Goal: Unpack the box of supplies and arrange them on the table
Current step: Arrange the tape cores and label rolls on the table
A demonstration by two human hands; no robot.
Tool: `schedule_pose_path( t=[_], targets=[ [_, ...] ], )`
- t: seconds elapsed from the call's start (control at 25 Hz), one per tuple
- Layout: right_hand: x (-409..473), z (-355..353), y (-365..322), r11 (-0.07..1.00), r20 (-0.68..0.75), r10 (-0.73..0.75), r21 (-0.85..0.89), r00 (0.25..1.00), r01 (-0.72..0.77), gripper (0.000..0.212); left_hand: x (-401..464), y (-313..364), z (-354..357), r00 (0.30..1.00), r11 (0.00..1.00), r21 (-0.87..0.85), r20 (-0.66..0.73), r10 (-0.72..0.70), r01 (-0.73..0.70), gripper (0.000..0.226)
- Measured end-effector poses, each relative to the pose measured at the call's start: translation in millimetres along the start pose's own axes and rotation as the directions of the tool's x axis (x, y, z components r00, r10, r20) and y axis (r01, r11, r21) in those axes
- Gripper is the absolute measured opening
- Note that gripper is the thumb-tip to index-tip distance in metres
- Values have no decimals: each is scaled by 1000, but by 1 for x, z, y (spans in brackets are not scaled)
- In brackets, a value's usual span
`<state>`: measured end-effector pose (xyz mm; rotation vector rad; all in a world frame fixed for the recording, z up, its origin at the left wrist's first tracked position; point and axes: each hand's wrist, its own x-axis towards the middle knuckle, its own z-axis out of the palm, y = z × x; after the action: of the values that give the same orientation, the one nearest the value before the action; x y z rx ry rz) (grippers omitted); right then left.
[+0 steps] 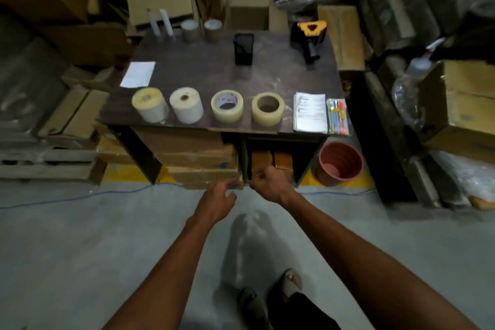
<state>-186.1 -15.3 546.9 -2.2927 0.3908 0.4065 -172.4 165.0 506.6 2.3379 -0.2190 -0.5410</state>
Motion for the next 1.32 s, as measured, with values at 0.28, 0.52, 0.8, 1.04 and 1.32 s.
schedule_pose_path(
  t=[0.28, 0.52, 0.8, 1.04, 1.32],
  targets=[
    [26, -30, -68, 981, -83, -63, 177, 995, 77, 33, 37, 24, -73, 980, 981, -165, -188, 70, -102, 31],
    [116, -54, -120, 942, -122, -134, 293, 983, 165, 25, 118, 40, -132, 943, 967, -176, -310, 125, -185, 28],
    [264, -65, -193, 906, -127, -194, 358, 973, 227, 21, 235, 48, -226, 906, 964, -215, -421, 52, -155, 25],
    [361, -62, -245, 913, -51, -258, 314, 965, 261, 15, 316, 21, -280, 883, 945, -309, -467, -50, -110, 24],
    [463, -52, -298, 919, -73, -275, 272, 959, 285, 22, 415, -24, -344, 869, 917, -389, -480, -120, -89, 36]
  ],
)
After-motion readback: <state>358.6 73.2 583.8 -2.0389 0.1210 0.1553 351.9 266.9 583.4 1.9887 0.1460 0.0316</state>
